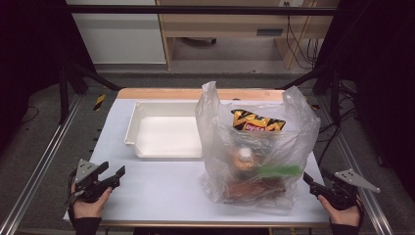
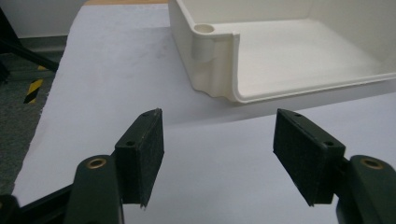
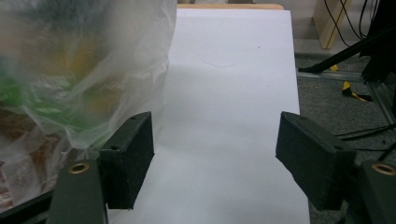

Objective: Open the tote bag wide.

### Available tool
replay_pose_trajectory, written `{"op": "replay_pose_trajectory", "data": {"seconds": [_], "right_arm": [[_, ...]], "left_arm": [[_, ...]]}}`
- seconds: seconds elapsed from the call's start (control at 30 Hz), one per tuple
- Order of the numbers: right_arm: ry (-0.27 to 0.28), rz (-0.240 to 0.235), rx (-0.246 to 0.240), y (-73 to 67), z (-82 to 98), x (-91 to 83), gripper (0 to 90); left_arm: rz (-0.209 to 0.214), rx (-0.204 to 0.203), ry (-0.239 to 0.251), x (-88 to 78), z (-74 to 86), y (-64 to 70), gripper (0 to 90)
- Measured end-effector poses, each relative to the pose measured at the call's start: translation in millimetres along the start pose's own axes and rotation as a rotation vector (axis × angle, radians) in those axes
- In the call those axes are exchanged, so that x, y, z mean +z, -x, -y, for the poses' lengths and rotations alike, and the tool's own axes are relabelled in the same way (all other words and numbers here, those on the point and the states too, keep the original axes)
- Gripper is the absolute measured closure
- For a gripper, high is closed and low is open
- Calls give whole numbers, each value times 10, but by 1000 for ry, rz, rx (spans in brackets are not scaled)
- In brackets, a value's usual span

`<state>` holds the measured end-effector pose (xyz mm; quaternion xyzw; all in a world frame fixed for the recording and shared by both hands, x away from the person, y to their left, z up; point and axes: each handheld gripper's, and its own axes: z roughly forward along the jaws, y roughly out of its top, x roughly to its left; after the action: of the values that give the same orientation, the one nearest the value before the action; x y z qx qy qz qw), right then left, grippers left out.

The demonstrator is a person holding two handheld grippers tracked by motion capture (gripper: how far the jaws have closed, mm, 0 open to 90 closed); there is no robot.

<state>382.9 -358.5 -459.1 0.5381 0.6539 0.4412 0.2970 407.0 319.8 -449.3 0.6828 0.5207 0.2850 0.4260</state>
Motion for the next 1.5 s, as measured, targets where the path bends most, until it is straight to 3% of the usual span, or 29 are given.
{"op": "replay_pose_trajectory", "data": {"seconds": [0.27,0.47,0.57,0.73,0.83,0.93,0.97,1.0,1.13,1.17,1.2,1.33,1.43,1.5], "right_arm": [[45,-38,19,-47,-125,-174,364],[103,-91,-6,-164,-363,-360,366],[121,-118,-24,-233,-484,-393,348],[135,-167,-43,-395,-746,-367,288],[126,-182,-67,-500,-892,-304,298],[113,-188,-102,-590,-981,-250,371],[107,-189,-106,-618,-998,-235,422],[105,-189,-109,-632,-1004,-221,453],[79,-208,-114,-666,-977,-173,656],[79,-208,-114,-666,-977,-173,656],[66,-220,-127,-681,-956,-156,753],[48,-240,-139,-685,-925,-153,886],[53,-256,-135,-690,-910,-192,898],[54,-267,-132,-695,-899,-222,899]], "left_arm": [[54,4,38,-29,-136,175,362],[129,7,72,-69,-339,415,405],[172,21,70,-56,-453,581,417],[279,21,96,-20,-716,907,425],[320,71,112,12,-876,1173,427],[373,109,126,46,-1022,1456,424],[373,109,126,46,-1022,1456,420],[411,119,127,81,-1095,1614,412],[470,143,93,203,-1167,1914,375],[470,143,93,203,-1167,1914,362],[502,142,77,274,-1178,2029,345],[522,147,20,436,-1157,2200,337],[526,167,-22,515,-1117,2295,461],[546,167,-50,565,-1091,2347,590]]}}
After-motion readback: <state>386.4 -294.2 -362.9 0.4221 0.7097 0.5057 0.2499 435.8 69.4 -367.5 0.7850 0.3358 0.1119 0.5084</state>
